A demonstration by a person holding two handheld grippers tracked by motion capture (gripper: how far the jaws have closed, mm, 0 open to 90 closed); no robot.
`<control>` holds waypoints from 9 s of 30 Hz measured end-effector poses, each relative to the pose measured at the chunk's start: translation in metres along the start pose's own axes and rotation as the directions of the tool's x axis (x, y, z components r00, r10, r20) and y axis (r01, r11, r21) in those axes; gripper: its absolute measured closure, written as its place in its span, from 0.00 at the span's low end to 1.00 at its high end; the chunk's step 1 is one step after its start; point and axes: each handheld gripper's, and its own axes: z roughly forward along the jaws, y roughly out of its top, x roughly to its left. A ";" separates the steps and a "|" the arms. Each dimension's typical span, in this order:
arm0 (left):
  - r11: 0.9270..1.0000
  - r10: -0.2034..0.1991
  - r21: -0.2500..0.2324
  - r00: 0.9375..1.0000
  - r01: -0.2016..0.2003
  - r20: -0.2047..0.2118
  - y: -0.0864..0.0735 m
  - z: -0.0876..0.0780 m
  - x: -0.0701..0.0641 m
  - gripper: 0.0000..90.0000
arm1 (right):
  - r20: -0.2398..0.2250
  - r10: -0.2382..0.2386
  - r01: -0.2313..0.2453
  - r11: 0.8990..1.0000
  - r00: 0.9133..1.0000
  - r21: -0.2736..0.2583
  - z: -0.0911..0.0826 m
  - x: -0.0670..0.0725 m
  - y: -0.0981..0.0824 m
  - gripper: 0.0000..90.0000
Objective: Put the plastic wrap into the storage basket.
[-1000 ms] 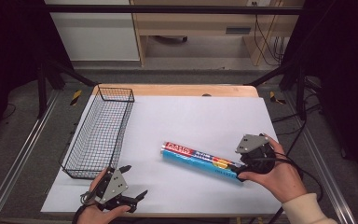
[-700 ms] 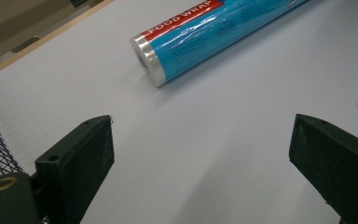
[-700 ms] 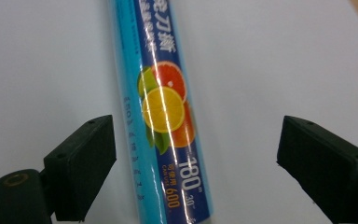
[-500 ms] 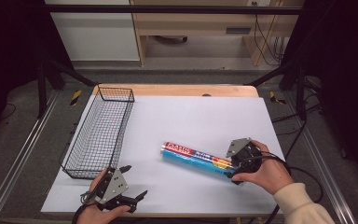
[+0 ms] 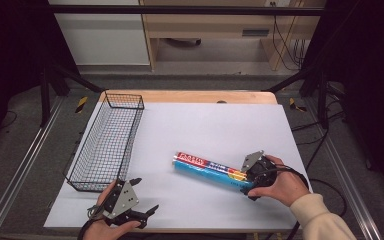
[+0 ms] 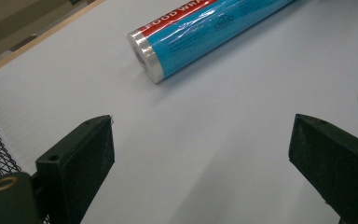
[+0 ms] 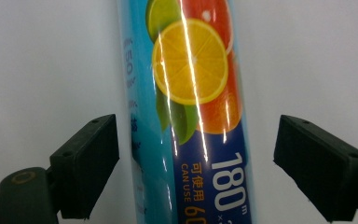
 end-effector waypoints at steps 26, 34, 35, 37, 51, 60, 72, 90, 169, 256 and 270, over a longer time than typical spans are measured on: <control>1.000 0.005 0.014 1.000 -0.005 0.005 -0.001 0.001 -0.001 0.08 | -0.059 -0.013 0.015 0.999 0.998 0.044 0.014 -0.003 0.001 0.21; 1.000 0.006 0.016 1.000 -0.006 0.006 -0.001 0.002 -0.001 0.08 | -0.078 -0.012 0.012 1.000 0.997 0.006 0.019 -0.003 -0.003 0.27; 1.000 0.007 0.016 1.000 -0.007 0.007 -0.001 0.002 -0.001 0.08 | -0.082 -0.008 0.008 1.000 0.997 0.003 0.020 -0.003 -0.004 0.27; 1.000 0.007 0.017 1.000 -0.007 0.006 -0.001 0.002 -0.001 0.08 | -0.083 -0.010 0.010 1.000 0.997 -0.001 0.021 -0.003 -0.004 0.29; 1.000 0.015 0.027 1.000 -0.015 0.011 -0.001 0.002 -0.001 0.08 | -0.102 -0.010 0.010 1.000 0.995 0.001 0.024 -0.007 -0.004 0.34; 1.000 0.006 0.028 1.000 -0.007 0.013 -0.002 0.004 -0.001 0.08 | -0.116 -0.013 0.014 1.000 0.993 0.005 0.027 -0.010 -0.004 0.34; 0.999 -0.039 0.034 0.998 0.037 0.042 -0.001 0.000 0.010 0.08 | -0.085 -0.024 0.024 1.000 0.996 0.006 0.023 -0.001 -0.003 0.36; 0.995 0.036 0.092 0.997 -0.043 0.071 0.032 0.010 0.026 0.09 | -0.071 0.045 -0.053 0.991 0.996 -0.123 0.001 0.020 0.000 0.36; 0.947 0.260 0.161 0.958 -0.277 0.117 0.104 -0.001 0.059 0.09 | -0.004 -0.187 0.186 0.982 0.982 -0.024 -0.030 0.023 0.070 0.36; 0.780 0.444 0.291 0.817 -0.555 0.369 0.119 0.055 0.052 0.35 | -0.052 -0.433 0.435 0.899 0.900 0.040 -0.048 0.041 0.150 0.36; 0.778 0.454 0.304 0.826 -0.550 0.334 0.120 0.047 0.043 0.35 | -0.058 -0.463 0.464 0.885 0.885 0.024 -0.049 0.043 0.147 0.36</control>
